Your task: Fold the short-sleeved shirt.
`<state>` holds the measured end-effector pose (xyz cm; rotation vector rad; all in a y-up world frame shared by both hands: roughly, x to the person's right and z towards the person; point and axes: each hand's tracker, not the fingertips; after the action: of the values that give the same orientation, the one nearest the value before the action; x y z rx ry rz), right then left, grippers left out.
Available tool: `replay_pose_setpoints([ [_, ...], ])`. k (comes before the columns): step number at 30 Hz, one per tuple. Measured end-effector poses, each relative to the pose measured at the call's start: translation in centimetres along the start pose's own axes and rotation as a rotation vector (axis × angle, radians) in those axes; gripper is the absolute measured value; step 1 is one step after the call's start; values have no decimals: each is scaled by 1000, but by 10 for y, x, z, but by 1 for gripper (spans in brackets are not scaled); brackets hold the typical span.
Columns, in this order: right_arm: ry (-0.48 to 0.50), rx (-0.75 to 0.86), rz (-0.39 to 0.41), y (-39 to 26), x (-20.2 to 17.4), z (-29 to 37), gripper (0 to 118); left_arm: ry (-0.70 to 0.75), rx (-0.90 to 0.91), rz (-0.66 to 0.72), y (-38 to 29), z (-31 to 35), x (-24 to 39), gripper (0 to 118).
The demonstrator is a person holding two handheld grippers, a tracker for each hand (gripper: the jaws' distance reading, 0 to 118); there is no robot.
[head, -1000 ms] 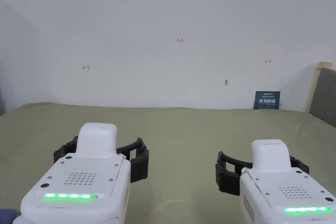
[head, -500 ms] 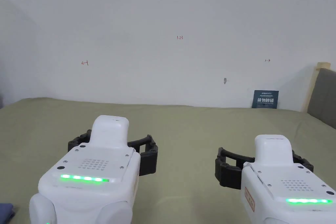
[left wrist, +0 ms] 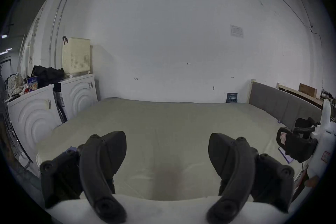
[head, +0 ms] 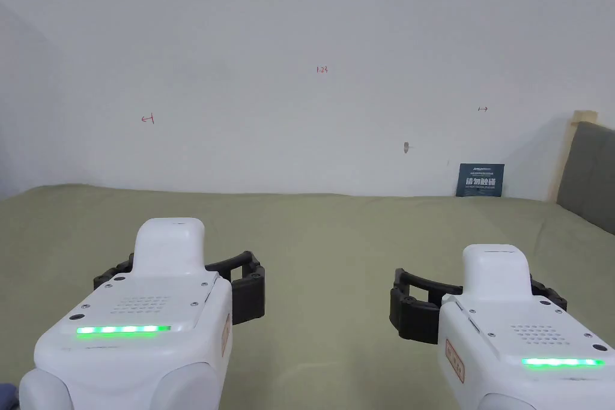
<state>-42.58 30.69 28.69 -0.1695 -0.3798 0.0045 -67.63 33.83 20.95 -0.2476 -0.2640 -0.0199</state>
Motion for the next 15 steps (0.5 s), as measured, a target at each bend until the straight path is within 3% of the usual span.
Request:
replay_pose_setpoints([
  [15,-4,-4,-14,-3,3,-3,116,37,-36,-50,-7,0,11,99],
])
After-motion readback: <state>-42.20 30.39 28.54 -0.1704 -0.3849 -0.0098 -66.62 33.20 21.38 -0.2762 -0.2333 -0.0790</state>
